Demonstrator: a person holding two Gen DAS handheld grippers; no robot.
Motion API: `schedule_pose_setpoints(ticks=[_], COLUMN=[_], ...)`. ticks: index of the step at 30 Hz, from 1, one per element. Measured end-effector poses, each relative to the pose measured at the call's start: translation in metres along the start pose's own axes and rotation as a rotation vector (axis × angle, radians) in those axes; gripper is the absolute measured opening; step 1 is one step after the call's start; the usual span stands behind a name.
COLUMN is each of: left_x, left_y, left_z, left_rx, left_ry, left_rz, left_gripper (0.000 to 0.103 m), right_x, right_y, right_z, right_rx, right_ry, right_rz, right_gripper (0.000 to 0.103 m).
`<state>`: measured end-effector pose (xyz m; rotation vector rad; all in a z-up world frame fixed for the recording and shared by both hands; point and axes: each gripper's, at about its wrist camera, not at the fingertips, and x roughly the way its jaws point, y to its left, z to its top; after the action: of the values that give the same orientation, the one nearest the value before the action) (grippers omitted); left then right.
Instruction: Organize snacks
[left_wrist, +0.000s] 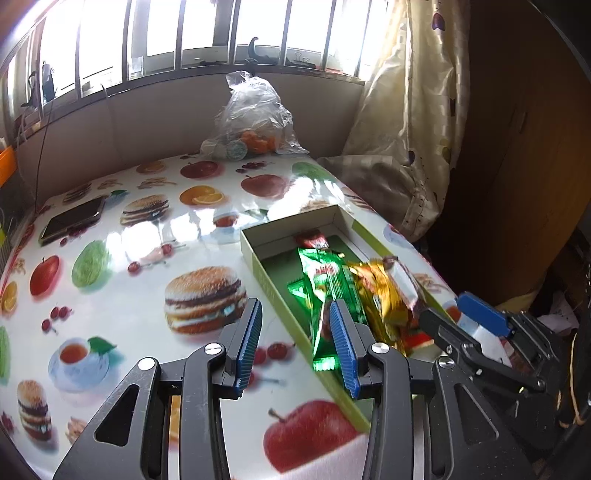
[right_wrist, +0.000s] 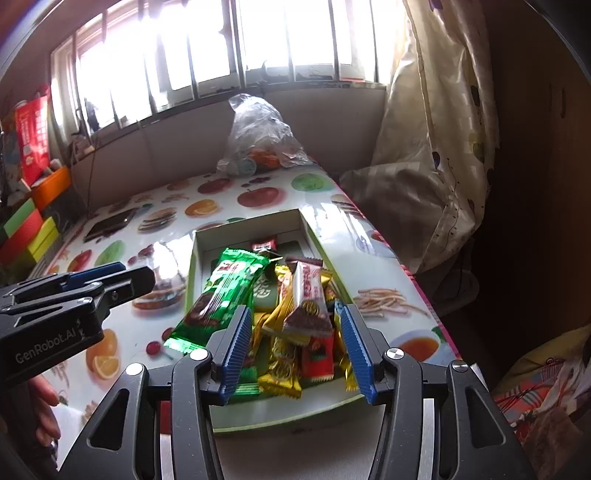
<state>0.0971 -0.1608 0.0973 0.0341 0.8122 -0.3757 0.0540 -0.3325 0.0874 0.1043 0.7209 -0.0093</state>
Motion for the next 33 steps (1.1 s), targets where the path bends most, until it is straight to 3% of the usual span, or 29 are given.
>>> schedule_pose_setpoints(ticks=[8, 17, 26, 33], left_x=[-0.014, -0.006, 0.012, 0.017], left_y=[-0.003, -0.006, -0.014, -0.011], left_z=[-0.033, -0.070, -0.096, -0.099], left_rx=[0.026, 0.056, 0.096, 0.087], left_ry=[0.005, 0.072, 0.155, 0.168], left_rz=[0.037, 0.039, 0.041, 0.045], left_gripper=[0.040, 0.040, 0.040, 0.040], right_x=[-0.021, -0.031, -0.015, -0.003], right_y=[0.003, 0.009, 0.006, 0.009], right_z=[-0.019, -0.048, -0.077, -0.087], right_rx=[0.002, -0.014, 0.011, -0.009], right_ry=[0.004, 0.048, 0.138, 0.171], right_rz=[-0.008, -0.047, -0.078, -0.103], right_gripper=[0.050, 0.050, 0.050, 0.051])
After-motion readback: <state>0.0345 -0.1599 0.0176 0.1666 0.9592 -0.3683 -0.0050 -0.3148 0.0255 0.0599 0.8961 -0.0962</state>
